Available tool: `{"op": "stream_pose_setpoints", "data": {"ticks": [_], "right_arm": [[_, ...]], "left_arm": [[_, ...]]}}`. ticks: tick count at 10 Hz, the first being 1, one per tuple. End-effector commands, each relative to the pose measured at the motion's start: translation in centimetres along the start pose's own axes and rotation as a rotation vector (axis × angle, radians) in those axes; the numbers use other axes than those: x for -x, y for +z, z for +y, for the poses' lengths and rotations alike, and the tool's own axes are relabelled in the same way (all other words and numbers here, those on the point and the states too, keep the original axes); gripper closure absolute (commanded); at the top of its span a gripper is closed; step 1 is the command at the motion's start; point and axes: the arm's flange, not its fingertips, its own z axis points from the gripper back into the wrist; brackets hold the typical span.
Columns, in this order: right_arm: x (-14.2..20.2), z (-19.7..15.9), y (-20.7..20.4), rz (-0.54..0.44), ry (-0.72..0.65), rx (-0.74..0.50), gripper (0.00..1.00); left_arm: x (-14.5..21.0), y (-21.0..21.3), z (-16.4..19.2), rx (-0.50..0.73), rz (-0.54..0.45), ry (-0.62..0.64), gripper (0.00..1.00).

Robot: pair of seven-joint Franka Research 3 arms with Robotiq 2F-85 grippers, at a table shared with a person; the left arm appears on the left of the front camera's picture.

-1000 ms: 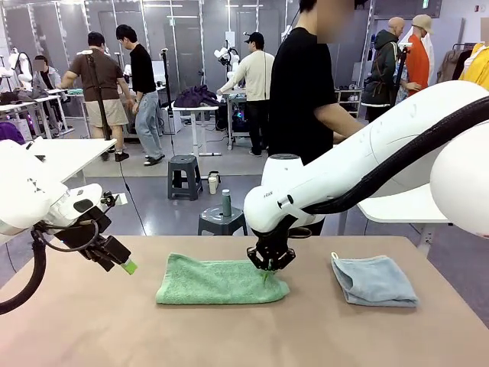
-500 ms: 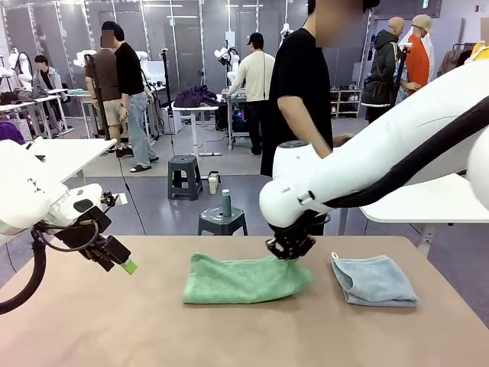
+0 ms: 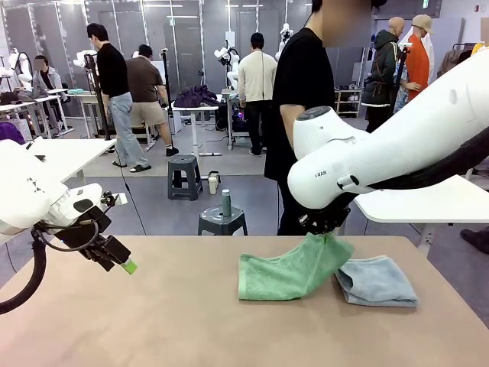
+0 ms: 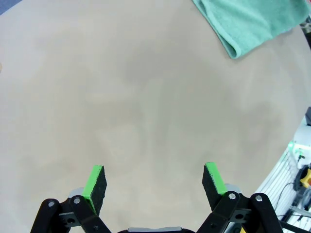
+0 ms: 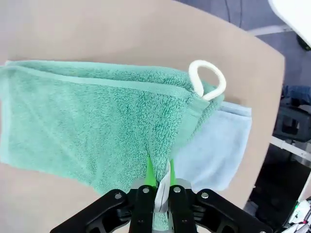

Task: Fold the towels and place them in the basket.
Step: When a person lays out a Towel with hook on the table, fold it in half twice.

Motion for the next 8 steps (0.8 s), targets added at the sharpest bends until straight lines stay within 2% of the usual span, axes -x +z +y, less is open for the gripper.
{"op": "stream_pose_setpoints", "data": {"ticks": [1,4,8], "right_arm": [[0.6,3.5,1.9,-0.004,0.005,0.052,1.00],[-0.8,8.3,1.6,0.057,0.001,0.083,1.00],[-3.1,12.5,1.2,0.089,-0.156,0.015,1.00]], "left_arm": [[-0.3,0.2,0.0,0.003,0.014,0.006,0.00],[-0.3,0.2,0.0,0.003,0.014,0.006,0.00],[-0.3,0.2,0.0,0.003,0.014,0.006,0.00]]}}
